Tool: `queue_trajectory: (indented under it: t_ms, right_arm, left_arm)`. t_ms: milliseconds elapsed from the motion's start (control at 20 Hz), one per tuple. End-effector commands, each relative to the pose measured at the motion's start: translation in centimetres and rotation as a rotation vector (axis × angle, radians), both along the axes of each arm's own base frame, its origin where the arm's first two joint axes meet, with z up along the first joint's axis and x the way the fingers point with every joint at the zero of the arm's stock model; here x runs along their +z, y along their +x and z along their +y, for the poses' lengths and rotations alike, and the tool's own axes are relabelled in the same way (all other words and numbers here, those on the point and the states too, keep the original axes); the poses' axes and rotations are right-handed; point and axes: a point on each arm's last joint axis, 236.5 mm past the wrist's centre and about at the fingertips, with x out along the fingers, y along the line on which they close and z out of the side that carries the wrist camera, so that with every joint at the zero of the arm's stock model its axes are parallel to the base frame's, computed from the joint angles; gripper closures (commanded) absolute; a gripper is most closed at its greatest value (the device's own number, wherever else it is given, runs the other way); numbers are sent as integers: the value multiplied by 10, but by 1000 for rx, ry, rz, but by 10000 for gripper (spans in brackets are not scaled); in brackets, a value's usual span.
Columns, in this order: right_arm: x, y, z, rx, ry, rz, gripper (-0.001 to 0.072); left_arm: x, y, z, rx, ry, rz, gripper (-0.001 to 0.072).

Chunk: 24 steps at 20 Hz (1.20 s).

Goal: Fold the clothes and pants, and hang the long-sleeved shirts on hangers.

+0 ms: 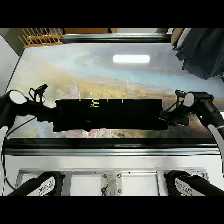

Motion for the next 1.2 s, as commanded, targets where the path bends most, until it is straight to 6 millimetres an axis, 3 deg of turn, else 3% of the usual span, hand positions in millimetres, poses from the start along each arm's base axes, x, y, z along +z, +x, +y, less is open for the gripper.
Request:
queue_trajectory:
  t_ms: [0,150,350,400,450,500,600,700,750,800,850,1000,1150]
  right_arm:
    - [-5,39,2,-3,2,-27,699]
    - [-11,64,3,-8,3,-61,699]
    - [-17,88,7,-34,24,-134,683]
    - [-15,97,11,-44,44,-169,532]
    - [-12,106,17,-55,71,-209,199]
    - [-6,115,22,-43,105,-249,97]
    - [11,128,30,5,197,-314,97]
    - [23,125,17,60,250,-337,97]
    - [21,117,1,71,246,-311,97]
    - [16,107,-15,72,247,-280,97]
    - [8,96,-31,56,249,-253,98]
    - [-28,66,-79,-79,256,-206,97]
    - [-55,52,-86,-130,350,-206,97]
  left_arm:
    - [-11,42,-6,-35,1,3,699]
    - [-17,73,-4,-36,-1,0,699]
    - [-21,100,-3,-32,-8,-6,691]
    - [-21,105,-2,-27,-7,-11,488]
    - [-19,112,-2,-14,-7,-23,160]
    - [-14,119,-1,-1,-7,-40,117]
    - [6,133,2,14,-4,-89,118]
    - [23,132,0,-4,-7,-93,140]
    - [27,128,-4,-16,-8,-90,361]
    - [28,123,-10,-28,-8,-90,628]
    - [27,116,-16,-39,-9,-85,698]
    - [13,95,-40,-74,-10,-75,699]
    - [-8,77,-73,-94,-11,-66,699]
